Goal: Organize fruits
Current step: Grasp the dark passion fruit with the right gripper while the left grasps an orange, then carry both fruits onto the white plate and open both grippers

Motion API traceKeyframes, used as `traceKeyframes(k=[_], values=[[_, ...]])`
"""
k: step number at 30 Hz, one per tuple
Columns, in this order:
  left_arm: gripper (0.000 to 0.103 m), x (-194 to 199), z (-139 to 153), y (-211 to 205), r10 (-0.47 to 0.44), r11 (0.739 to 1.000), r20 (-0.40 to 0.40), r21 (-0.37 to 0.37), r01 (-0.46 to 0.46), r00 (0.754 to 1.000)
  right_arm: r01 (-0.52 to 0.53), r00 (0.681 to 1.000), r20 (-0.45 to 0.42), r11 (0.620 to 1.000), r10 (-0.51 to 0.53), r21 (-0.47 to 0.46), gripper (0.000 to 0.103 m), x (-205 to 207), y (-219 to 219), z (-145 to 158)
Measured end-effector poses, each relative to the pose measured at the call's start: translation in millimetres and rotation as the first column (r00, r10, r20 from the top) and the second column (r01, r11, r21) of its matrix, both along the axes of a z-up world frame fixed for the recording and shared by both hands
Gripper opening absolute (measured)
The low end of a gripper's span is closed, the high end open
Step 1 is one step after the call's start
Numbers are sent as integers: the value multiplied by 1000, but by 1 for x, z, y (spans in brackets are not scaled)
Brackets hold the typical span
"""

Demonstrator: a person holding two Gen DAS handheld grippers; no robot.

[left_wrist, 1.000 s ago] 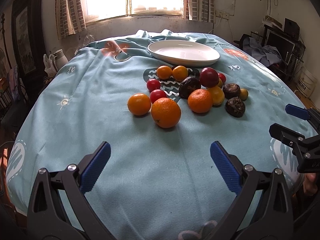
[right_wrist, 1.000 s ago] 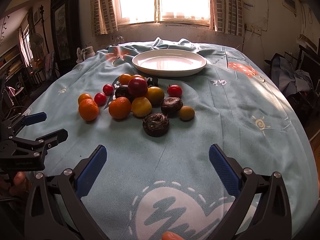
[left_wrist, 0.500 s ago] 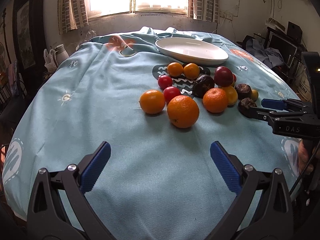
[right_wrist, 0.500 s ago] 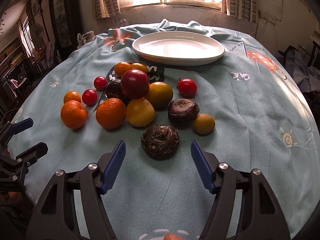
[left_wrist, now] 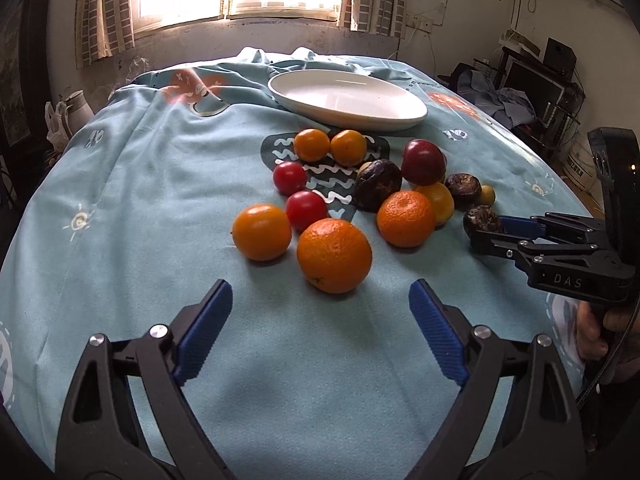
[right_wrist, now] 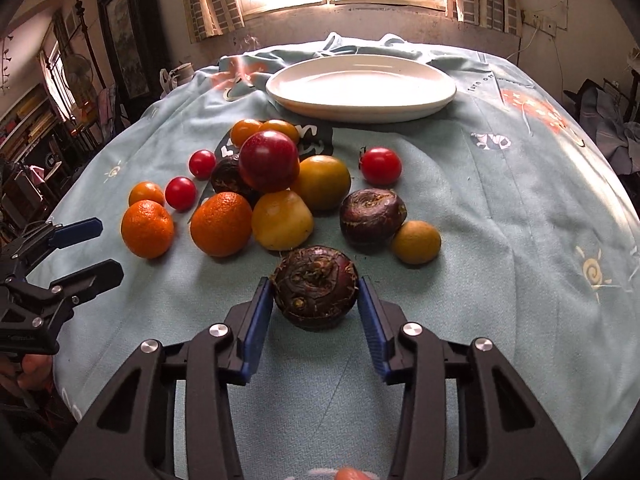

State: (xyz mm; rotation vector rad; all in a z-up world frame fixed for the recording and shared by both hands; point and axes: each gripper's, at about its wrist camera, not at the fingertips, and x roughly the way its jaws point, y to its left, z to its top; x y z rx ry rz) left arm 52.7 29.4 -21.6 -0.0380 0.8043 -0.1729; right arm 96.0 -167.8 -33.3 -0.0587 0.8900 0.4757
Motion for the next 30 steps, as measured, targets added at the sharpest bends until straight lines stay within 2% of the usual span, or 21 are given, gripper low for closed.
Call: traceKeyframes(k=[3, 5, 9, 16, 18, 24, 27, 30], values=[[75, 13, -1, -3, 3, 1000, -22, 12, -2, 1000, 6, 1000, -13, 1000, -6, 18, 44, 1, -3, 0], [71, 21, -4, -2, 0, 1000, -53, -11, -1, 999, 7, 1000, -16, 999, -7, 34, 44, 1, -5, 1], [55, 31, -11, -2, -14, 999, -106, -47, 9, 994, 2, 1000, -22, 998, -1, 58, 44, 1, -8, 1], [54, 42, -16, -4, -7, 999, -135, -52, 0, 991, -4, 1000, -16, 997, 5, 78, 44, 0, -10, 1], [46, 44, -17, -4, -13, 998, -146, -60, 4, 989, -3, 1000, -14, 996, 4, 84, 44, 0, -11, 2], [44, 40, -15, -5, -20, 998, -136, -64, 11, 990, -13, 1000, -5, 996, 14, 93, 44, -1, -11, 3], [44, 35, -2, -1, -33, 996, -108, -85, 23, 994, -42, 999, 3, 993, 42, 113, 44, -4, -12, 8], [44, 42, 19, 2, -49, 996, -69, -82, 43, 996, -69, 997, -4, 981, 71, 179, 44, 4, -17, 24]])
